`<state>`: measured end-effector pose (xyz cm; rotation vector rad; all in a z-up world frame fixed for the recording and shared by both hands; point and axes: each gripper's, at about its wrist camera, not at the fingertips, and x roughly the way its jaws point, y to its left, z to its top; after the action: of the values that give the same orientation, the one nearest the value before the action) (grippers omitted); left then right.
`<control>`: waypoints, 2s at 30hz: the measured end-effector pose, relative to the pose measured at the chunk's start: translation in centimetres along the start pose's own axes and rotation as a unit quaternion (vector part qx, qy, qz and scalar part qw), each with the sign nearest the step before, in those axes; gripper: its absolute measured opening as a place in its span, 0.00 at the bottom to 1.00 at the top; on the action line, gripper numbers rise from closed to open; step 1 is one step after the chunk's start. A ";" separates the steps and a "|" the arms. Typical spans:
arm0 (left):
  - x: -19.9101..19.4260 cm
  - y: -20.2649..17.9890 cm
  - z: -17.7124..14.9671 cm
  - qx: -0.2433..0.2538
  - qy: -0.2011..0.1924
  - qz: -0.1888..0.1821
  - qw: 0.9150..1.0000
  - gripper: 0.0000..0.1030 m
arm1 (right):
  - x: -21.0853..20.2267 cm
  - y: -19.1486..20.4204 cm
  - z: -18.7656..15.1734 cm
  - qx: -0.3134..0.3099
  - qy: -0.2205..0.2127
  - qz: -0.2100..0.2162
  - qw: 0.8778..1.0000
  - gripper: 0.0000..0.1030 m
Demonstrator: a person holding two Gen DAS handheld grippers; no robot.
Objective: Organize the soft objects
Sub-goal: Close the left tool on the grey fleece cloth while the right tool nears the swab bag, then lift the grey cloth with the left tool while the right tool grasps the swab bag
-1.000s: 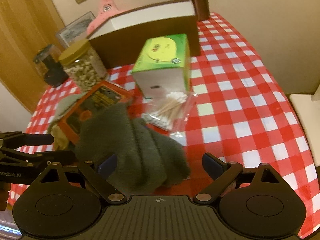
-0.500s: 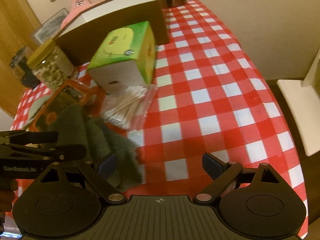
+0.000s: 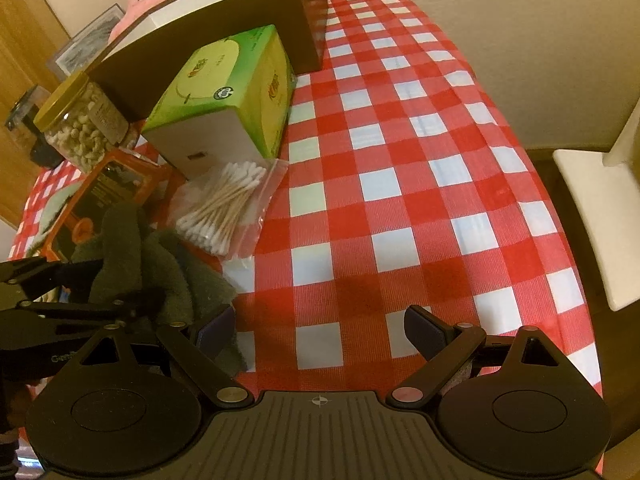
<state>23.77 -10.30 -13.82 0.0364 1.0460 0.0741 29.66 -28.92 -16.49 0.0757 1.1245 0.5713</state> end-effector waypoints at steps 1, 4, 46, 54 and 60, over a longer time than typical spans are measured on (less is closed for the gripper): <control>-0.2 0.3 -0.1 -0.003 0.000 -0.001 1.000 0.37 | 0.1 0.0 0.1 -0.001 0.000 0.001 1.000 0.89; -0.9 1.1 -0.3 -0.013 -0.002 -0.007 1.000 0.19 | 0.3 0.3 0.4 -0.005 0.001 0.004 1.000 0.89; -21.5 17.3 -5.1 -0.240 -0.151 0.163 0.945 0.13 | 7.3 7.5 5.6 -0.049 -0.050 0.001 0.998 0.72; -19.6 20.6 -5.5 -0.227 -0.133 0.144 0.954 0.13 | 6.6 8.2 4.0 -0.077 -0.058 -0.019 0.995 0.40; -17.8 23.6 -4.3 -0.195 -0.134 0.117 0.965 0.13 | 4.9 8.1 2.5 -0.055 -0.043 -0.029 0.997 0.33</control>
<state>10.18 11.82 0.93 -0.1840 0.7384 0.4761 30.11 -19.11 -16.67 -0.0264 1.0062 0.5718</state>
